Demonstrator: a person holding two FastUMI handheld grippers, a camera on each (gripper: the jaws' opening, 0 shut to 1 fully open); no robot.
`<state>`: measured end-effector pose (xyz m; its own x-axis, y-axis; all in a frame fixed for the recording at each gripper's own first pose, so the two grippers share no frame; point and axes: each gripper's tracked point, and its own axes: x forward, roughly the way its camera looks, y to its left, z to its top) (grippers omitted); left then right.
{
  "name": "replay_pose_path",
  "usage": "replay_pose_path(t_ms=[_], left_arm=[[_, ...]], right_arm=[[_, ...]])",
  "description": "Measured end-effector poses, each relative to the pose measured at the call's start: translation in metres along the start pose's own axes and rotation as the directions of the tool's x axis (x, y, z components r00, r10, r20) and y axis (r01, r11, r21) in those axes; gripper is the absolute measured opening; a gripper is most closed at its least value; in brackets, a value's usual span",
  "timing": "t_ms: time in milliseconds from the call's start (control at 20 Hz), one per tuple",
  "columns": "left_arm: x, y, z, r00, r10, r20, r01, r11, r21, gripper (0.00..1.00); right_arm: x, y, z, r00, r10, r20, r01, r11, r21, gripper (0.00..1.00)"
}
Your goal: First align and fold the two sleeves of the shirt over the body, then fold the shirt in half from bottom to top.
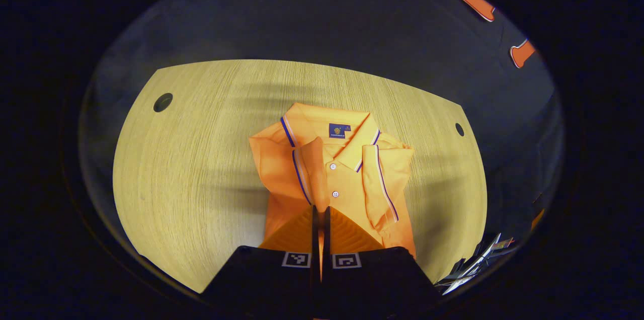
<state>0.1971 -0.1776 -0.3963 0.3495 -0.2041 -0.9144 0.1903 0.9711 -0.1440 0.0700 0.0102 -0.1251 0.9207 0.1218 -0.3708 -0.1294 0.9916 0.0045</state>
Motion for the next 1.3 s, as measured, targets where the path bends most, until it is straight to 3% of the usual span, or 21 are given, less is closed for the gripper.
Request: replay_pose_path(t_ms=[250,300,400,600,650,700,950,1050,1300], left_arm=[[0.01,-0.022,-0.016,0.995,-0.092,-0.025,0.089,0.992,-0.088,0.08],[0.008,-0.027,-0.018,0.992,-0.128,-0.021,0.125,0.986,-0.108,0.22],[0.005,-0.027,-0.023,0.987,-0.16,-0.007,0.157,0.979,-0.13,0.25],[-0.022,-0.011,-0.032,0.988,-0.15,0.04,0.153,0.983,-0.103,1.0],[-0.029,-0.005,-0.036,0.989,-0.138,0.055,0.143,0.985,-0.093,0.96],[-0.039,0.002,-0.041,0.989,-0.129,0.069,0.135,0.987,-0.09,0.96],[-0.086,0.036,-0.074,0.987,-0.081,0.136,0.087,0.996,-0.036,0.99],[-0.102,0.055,-0.096,0.989,-0.04,0.145,0.041,0.999,-0.003,0.98],[-0.139,0.082,-0.175,0.993,-0.02,0.12,0.021,1.0,-0.012,0.98]], right_arm=[[-0.006,-0.003,-0.013,1.0,-0.011,-0.029,0.011,1.0,0.005,0.99],[-0.007,-0.002,-0.016,0.999,-0.01,-0.036,0.011,1.0,0.003,0.99],[-0.008,0.003,-0.019,0.999,-0.008,-0.048,0.009,1.0,0.007,0.99],[-0.008,0.015,-0.028,0.998,0.001,-0.067,-0.002,1.0,-0.015,0.98],[-0.008,0.018,-0.033,0.997,0.001,-0.082,-0.003,1.0,-0.027,0.99],[-0.009,0.022,-0.018,0.995,0.002,-0.098,-0.006,0.999,-0.04,0.99],[-0.018,0.042,-0.049,0.985,0.001,-0.171,-0.018,0.995,-0.099,0.99],[-0.024,0.047,-0.063,0.979,-0.01,-0.205,-0.015,0.993,-0.119,0.99],[-0.052,0.052,-0.119,0.942,-0.052,-0.33,0.008,0.991,-0.133,0.99]])
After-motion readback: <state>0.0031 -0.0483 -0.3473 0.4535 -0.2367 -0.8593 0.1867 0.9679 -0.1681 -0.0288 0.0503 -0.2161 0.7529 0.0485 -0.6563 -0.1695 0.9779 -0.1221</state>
